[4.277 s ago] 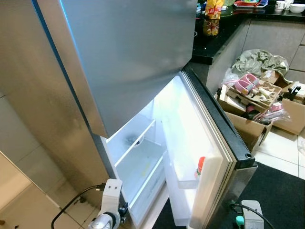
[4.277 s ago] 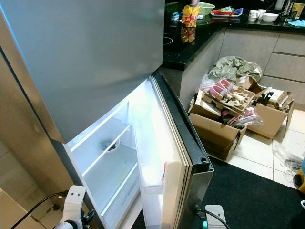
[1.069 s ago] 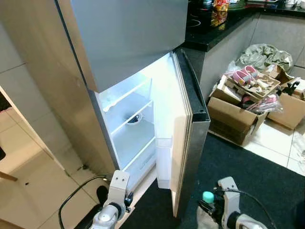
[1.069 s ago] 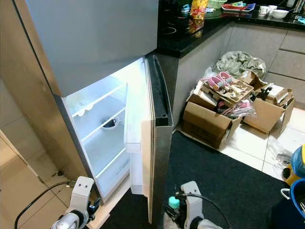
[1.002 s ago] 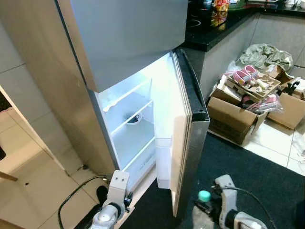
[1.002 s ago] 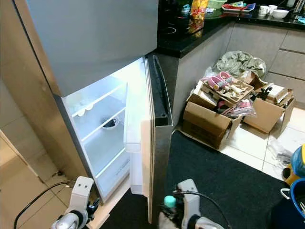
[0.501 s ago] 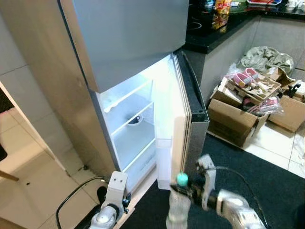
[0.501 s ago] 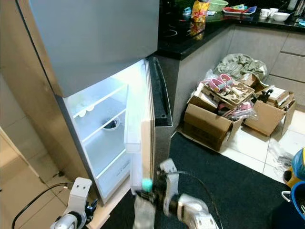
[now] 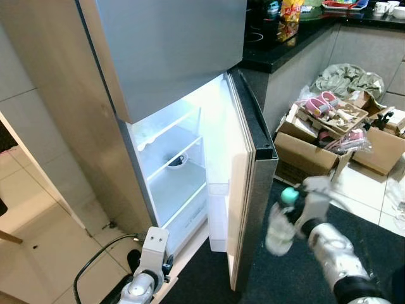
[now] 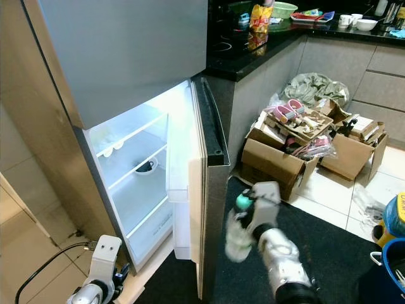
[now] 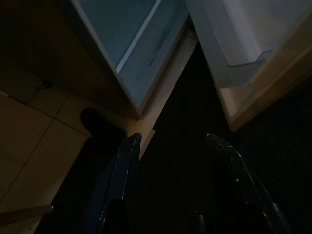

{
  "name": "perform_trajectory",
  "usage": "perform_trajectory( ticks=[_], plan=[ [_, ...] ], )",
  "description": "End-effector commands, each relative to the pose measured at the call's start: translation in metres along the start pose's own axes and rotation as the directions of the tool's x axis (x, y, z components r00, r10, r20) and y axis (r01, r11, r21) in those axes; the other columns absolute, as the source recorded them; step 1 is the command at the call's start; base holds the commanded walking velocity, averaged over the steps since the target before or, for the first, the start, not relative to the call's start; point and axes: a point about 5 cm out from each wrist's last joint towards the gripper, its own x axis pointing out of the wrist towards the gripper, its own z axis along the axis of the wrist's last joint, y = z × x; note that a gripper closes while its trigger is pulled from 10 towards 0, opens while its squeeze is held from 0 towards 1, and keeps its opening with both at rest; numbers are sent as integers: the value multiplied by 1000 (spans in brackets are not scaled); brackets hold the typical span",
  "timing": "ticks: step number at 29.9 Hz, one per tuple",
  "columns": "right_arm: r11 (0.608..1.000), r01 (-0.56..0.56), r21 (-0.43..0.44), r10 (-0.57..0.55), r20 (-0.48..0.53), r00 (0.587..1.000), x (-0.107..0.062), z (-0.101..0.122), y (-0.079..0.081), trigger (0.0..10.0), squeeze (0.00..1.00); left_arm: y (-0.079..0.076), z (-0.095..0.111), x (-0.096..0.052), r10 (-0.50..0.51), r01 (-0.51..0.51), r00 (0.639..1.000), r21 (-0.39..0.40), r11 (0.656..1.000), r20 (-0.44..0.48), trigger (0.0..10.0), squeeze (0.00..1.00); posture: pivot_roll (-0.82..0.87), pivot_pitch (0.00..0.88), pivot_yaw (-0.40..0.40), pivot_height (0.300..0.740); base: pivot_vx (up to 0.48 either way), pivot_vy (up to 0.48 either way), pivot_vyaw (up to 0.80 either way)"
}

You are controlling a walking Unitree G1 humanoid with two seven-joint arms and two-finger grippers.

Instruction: Restocking fridge

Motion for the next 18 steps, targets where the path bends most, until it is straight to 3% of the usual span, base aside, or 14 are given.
perform_trajectory(
  ticks=[1, 4, 6, 7, 9, 11, 12, 13, 15, 16, 18],
  plan=[
    [993, 115, 5, -115, -73, 991, -7, -19, -16, 10000, 0, 6, -3, -2, 14, -14, 1000, 4, 1000, -11, 10000, 0, -119, 18, 23, 740, 0, 0, 0],
    [994, 112, 16, -109, -131, 985, -11, -30, -22, 10000, 0, 6, -4, -2, 14, -13, 1000, 6, 1000, -15, 10000, 0, -121, 19, 24, 740, 0, 0, 0],
    [992, -106, -67, 86, -251, 964, -17, -52, -2, 10000, 0, 5, -5, -2, 2, -1, 1000, 11, 1000, -22, 10000, 0, -126, 23, 30, 740, 0, 0, 0],
    [992, -106, -67, 86, -251, 964, -17, -52, -2, 10000, 0, 5, -5, -2, 2, -1, 1000, 11, 1000, -22, 10000, 0, -126, 23, 30, 740, 0, 0, 0],
    [945, -317, -79, 262, -392, 882, -25, -74, 19, 10000, 0, 4, -5, -2, -16, 16, 999, 12, 1000, -28, 10000, 0, -127, 26, 32, 740, 0, 0, 0],
    [896, -443, -42, 379, -451, 808, -31, -83, 34, 10000, 0, 3, -6, -2, -27, 28, 999, 13, 1000, -32, 10000, 0, -127, 32, 33, 740, 0, 0, 0],
    [857, -516, -13, 455, -452, 767, -32, -83, 46, 10000, 0, 2, -6, -2, -33, 33, 999, 12, 999, -31, 10000, 0, -126, 37, 32, 740, 0, 0, 0],
    [857, -516, -13, 455, -452, 767, -32, -83, 46, 10000, 0, 2, -6, -2, -33, 33, 999, 12, 999, -31, 10000, 0, -126, 37, 32, 740, 0, 0, 0],
    [795, -604, 59, 572, -404, 714, -30, -73, 68, 10000, 0, 1, -5, -2, -37, 38, 999, 12, 999, -23, 10000, 0, -125, 43, 32, 740, 0, 0, 0],
    [795, -604, 59, 572, -404, 714, -30, -73, 68, 10000, 0, 1, -5, -2, -37, 38, 999, 12, 999, -23, 10000, 0, -125, 43, 32, 740, 0, 0, 0],
    [735, -671, 100, 662, -320, 678, -21, -51, 89, 10000, 0, 1, -4, -2, -34, 34, 999, 11, 999, -6, 10000, 0, -126, 69, 33, 740, 0, 0, 0]
  ],
)
